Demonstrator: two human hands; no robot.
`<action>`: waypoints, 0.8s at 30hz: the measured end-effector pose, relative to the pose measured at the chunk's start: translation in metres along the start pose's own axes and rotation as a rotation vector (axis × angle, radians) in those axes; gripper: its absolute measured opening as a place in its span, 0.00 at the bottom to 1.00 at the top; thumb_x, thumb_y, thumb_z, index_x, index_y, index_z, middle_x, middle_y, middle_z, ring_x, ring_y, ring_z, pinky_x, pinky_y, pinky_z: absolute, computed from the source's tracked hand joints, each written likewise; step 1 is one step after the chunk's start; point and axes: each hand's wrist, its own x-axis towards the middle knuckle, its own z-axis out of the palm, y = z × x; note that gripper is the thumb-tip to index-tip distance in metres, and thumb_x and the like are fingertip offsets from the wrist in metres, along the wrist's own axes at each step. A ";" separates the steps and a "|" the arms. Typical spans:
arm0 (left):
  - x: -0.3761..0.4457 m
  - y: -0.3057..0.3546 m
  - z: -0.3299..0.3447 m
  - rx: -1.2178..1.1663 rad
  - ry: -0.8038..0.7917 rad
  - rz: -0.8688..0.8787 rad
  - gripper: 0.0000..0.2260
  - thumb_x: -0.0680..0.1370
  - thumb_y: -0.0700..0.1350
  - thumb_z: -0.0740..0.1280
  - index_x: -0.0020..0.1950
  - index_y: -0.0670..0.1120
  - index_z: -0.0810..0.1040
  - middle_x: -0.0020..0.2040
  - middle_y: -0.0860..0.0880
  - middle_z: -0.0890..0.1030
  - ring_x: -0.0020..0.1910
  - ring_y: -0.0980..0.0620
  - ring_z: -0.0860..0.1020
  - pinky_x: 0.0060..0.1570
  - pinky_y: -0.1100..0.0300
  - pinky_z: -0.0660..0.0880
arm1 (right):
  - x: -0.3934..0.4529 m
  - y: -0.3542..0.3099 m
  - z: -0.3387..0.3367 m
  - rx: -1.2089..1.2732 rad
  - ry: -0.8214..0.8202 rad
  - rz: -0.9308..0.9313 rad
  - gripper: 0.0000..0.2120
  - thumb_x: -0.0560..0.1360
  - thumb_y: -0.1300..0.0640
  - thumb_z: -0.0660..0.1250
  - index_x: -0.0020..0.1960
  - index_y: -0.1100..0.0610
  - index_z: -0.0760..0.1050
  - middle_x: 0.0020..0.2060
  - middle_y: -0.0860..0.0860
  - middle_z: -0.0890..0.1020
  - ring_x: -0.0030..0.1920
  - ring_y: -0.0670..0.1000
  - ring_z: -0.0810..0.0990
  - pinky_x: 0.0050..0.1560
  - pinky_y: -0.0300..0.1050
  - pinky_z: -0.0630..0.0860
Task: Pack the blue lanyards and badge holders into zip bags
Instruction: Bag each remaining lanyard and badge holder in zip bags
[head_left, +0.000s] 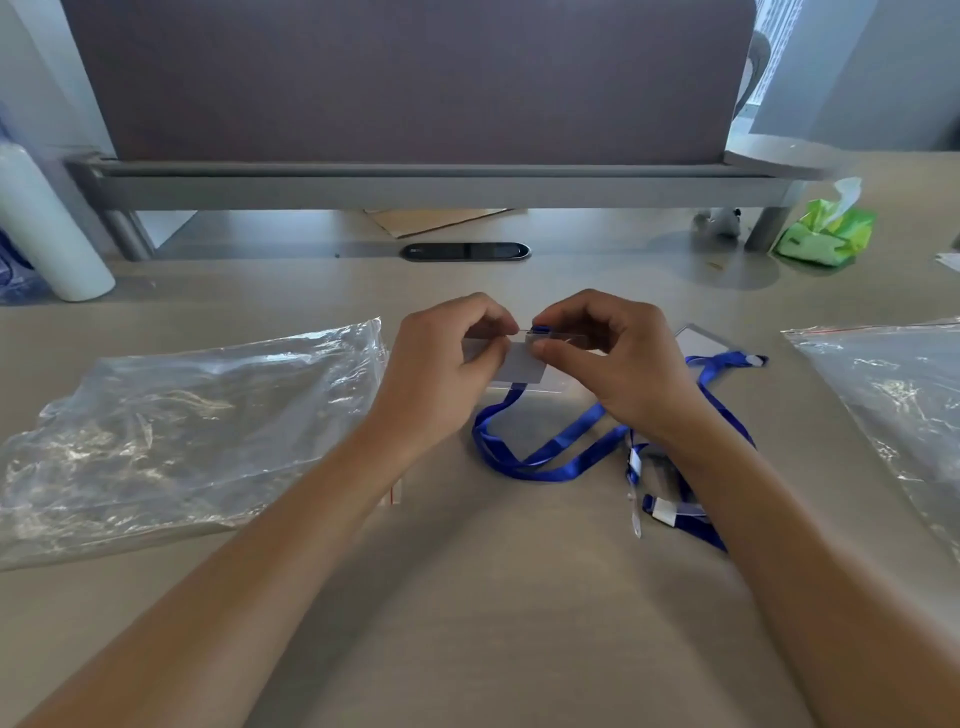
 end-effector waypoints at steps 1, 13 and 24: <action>-0.003 0.000 0.000 0.003 -0.003 0.012 0.06 0.76 0.36 0.71 0.51 0.45 0.83 0.46 0.54 0.84 0.48 0.60 0.82 0.51 0.68 0.77 | -0.001 0.000 0.000 -0.023 0.000 -0.010 0.09 0.75 0.59 0.77 0.55 0.56 0.84 0.47 0.45 0.87 0.50 0.46 0.86 0.55 0.44 0.83; -0.017 -0.004 0.011 -0.004 0.011 0.026 0.06 0.78 0.38 0.70 0.52 0.42 0.74 0.45 0.50 0.80 0.47 0.53 0.80 0.49 0.53 0.78 | -0.010 -0.004 0.004 -0.157 -0.031 -0.058 0.07 0.78 0.58 0.73 0.55 0.52 0.86 0.47 0.44 0.87 0.49 0.46 0.85 0.55 0.47 0.81; -0.014 -0.004 0.010 0.063 -0.018 0.042 0.08 0.74 0.46 0.76 0.51 0.45 0.84 0.46 0.51 0.82 0.45 0.60 0.78 0.44 0.76 0.67 | -0.012 -0.010 -0.001 -0.189 -0.030 -0.069 0.05 0.79 0.57 0.73 0.53 0.50 0.86 0.44 0.43 0.87 0.48 0.45 0.84 0.53 0.45 0.80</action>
